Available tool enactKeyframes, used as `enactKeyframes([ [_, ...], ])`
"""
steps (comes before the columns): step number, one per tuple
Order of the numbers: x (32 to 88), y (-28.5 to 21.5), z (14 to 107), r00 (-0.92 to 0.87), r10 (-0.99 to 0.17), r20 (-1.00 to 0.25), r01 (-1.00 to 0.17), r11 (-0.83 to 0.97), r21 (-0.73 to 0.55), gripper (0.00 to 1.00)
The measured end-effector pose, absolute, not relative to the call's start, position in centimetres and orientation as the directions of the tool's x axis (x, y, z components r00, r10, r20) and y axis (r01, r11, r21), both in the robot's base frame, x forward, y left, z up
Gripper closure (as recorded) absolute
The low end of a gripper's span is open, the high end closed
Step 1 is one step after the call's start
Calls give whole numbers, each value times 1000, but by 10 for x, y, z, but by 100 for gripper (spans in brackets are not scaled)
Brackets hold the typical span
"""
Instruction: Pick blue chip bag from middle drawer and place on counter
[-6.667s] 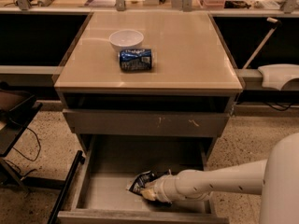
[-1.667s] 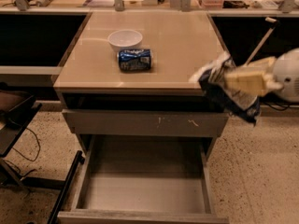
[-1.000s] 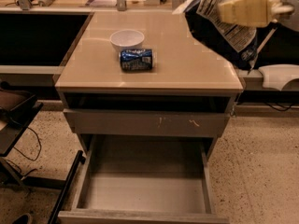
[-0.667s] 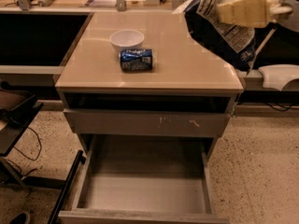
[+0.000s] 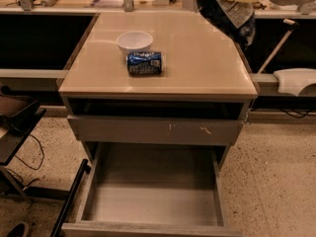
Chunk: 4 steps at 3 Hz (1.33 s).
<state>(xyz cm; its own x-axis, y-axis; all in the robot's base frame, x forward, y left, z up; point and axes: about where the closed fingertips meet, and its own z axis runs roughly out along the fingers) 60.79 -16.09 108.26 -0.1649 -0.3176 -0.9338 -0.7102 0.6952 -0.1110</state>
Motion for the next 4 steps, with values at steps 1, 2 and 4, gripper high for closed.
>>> enactKeyframes([
  [1, 654, -169, 1061, -188, -311, -932, -707, 702, -92, 100],
  [2, 644, -172, 1047, -198, -369, -908, -722, 681, -119, 100],
  [4, 640, -173, 974, -316, -457, -832, -720, 686, -103, 100],
])
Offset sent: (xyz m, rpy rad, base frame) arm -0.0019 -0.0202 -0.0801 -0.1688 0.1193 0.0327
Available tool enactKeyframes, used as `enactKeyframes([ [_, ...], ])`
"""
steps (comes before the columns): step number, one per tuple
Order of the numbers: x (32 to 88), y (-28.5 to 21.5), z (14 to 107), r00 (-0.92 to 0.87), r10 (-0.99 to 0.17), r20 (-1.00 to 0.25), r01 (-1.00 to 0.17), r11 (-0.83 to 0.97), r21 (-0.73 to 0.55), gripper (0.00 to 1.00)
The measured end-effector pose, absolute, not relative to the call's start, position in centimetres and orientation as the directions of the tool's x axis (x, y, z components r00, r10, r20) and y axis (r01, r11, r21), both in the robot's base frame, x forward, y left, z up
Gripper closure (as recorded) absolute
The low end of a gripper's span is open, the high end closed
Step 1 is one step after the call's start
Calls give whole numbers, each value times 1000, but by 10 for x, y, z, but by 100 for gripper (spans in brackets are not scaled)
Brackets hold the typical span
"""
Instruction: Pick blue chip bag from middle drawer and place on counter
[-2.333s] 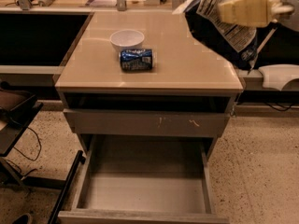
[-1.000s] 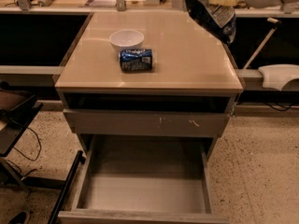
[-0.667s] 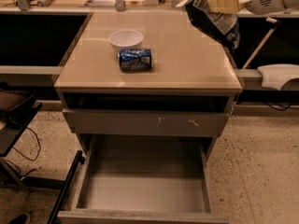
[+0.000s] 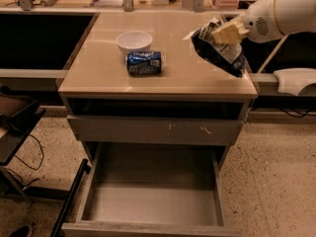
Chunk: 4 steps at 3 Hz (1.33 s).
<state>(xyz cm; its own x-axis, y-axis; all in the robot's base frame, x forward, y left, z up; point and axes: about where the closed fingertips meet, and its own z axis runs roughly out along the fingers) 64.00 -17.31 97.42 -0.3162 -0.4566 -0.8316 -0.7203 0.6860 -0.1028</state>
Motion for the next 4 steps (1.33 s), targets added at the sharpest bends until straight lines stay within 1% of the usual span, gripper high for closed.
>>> enactKeyframes([
  [1, 670, -174, 952, -352, -463, -813, -688, 717, -111, 100],
  [2, 710, -177, 946, -369, -464, -806, -638, 757, -144, 100],
  [3, 735, -182, 952, -358, -451, -818, -601, 781, -167, 100],
  [4, 745, -199, 962, -342, -443, -829, -574, 797, -190, 100],
])
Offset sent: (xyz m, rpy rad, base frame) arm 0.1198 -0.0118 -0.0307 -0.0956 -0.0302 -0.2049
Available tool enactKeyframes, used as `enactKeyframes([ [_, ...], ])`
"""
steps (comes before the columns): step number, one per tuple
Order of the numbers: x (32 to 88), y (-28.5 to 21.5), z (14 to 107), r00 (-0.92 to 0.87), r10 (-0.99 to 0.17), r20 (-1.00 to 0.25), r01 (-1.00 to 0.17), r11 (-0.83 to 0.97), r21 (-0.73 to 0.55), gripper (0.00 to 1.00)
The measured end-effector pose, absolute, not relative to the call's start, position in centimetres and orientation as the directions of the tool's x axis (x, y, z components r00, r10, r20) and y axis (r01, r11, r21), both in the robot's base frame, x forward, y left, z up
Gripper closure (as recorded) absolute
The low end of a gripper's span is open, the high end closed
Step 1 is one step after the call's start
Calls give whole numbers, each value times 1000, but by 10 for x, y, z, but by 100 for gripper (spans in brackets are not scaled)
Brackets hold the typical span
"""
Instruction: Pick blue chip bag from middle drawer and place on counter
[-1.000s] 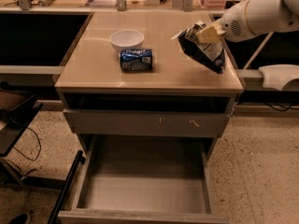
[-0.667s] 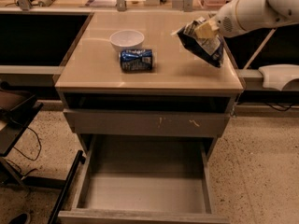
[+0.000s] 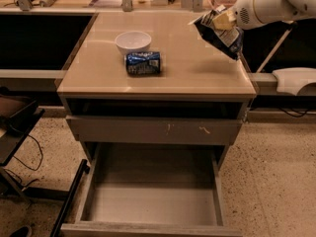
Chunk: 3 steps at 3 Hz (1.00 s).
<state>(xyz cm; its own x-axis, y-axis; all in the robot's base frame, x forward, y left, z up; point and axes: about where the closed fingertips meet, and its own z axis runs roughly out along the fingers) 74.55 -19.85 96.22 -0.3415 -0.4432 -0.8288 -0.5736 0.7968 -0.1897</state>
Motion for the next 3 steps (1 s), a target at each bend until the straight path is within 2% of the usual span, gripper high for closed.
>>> enactKeyframes([
  [3, 738, -201, 933, -386, -429, -817, -603, 787, -128, 100],
])
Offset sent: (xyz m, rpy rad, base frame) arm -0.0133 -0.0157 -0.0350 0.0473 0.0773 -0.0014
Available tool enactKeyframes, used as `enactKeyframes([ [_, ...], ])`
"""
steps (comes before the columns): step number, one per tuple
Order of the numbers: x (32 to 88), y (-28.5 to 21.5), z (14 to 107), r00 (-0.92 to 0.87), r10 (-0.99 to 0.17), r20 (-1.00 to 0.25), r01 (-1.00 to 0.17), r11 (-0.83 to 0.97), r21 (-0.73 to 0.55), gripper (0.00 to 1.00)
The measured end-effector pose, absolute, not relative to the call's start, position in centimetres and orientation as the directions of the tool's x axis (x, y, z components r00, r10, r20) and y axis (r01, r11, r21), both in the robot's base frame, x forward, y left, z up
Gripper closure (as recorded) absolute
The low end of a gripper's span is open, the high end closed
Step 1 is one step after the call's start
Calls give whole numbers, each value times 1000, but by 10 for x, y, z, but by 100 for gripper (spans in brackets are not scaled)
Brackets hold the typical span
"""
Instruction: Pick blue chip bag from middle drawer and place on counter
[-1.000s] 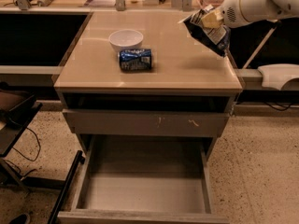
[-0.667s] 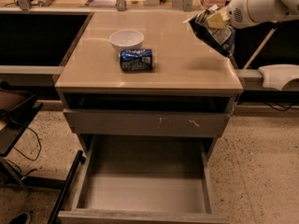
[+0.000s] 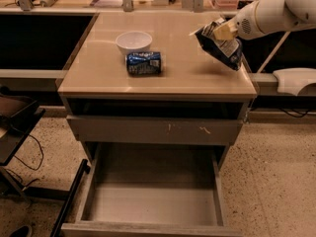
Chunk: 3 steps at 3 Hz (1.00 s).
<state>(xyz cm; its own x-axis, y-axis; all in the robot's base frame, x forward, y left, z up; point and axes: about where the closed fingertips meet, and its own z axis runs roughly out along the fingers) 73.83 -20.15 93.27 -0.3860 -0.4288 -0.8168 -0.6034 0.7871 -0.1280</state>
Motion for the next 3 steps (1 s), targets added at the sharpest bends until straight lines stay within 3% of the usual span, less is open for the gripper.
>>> enactKeyframes([
  [2, 738, -194, 923, -401, -434, -807, -615, 781, -114, 100],
  [3, 738, -194, 923, -401, -434, -807, -615, 781, -114, 81],
])
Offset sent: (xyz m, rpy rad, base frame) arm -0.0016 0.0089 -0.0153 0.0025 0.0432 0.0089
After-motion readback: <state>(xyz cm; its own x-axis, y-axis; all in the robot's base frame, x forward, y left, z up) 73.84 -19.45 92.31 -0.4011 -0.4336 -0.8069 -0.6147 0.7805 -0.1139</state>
